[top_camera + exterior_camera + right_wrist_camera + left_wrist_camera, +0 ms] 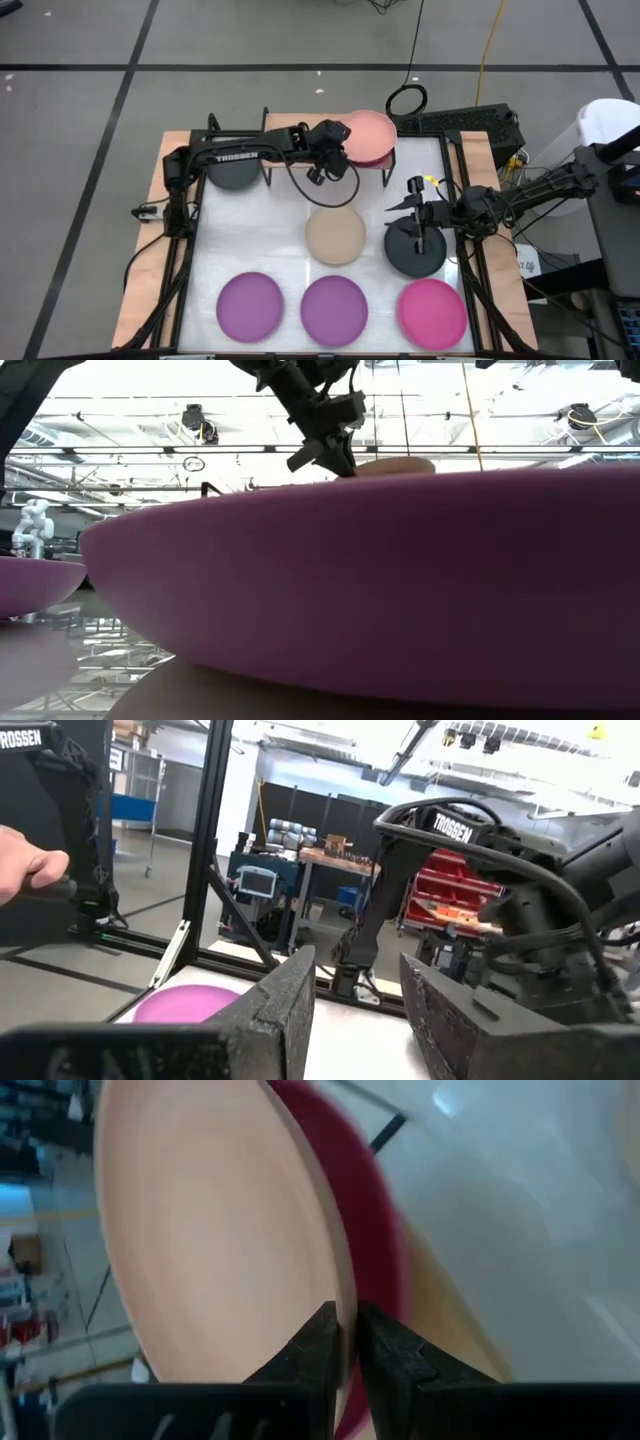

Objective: Place and stack plates onto a shelf
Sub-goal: Stack the light pink plate on top of the pink plate on the shelf, then stack the bottom black plate on top of the light pink plate on the shelf

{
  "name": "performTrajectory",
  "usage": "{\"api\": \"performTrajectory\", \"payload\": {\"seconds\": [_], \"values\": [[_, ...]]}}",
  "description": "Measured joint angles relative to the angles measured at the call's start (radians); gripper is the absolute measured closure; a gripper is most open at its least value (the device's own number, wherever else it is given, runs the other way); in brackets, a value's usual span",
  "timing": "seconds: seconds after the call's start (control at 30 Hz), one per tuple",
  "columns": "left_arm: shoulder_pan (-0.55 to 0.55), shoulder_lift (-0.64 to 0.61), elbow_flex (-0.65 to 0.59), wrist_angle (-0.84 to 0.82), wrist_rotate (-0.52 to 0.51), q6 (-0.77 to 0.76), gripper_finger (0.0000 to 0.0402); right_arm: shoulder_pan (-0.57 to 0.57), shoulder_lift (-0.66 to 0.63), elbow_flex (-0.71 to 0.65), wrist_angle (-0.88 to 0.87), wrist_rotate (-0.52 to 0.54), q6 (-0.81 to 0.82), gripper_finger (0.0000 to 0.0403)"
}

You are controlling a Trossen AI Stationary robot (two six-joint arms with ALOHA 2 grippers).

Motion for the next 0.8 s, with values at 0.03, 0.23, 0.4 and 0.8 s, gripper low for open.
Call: {"api": "performTrajectory", "payload": {"seconds": [0.03, 0.23, 0.4, 0.8], "values": [[0.0, -0.001, 0.0, 0.0, -0.003, -0.009, 0.0354, 0.0, 0.0, 0.0, -0.001, 0.0, 0.005, 0.0275], [-0.007, -0.003, 0.0, -0.011, -0.056, -0.033, 0.0295, 0.0, 0.0, 0.0, -0.001, 0.0, 0.018, 0.0275], [-0.016, -0.015, -0.001, -0.015, -0.096, -0.055, 0.0253, 0.0, 0.0, 0.0, -0.001, 0.0, 0.016, 0.0275], [-0.075, -0.151, 0.0, 0.002, -0.111, -0.328, 0.0231, 0.001, 0.0, 0.0, -0.034, 0.078, 0.004, 0.0275]]}}
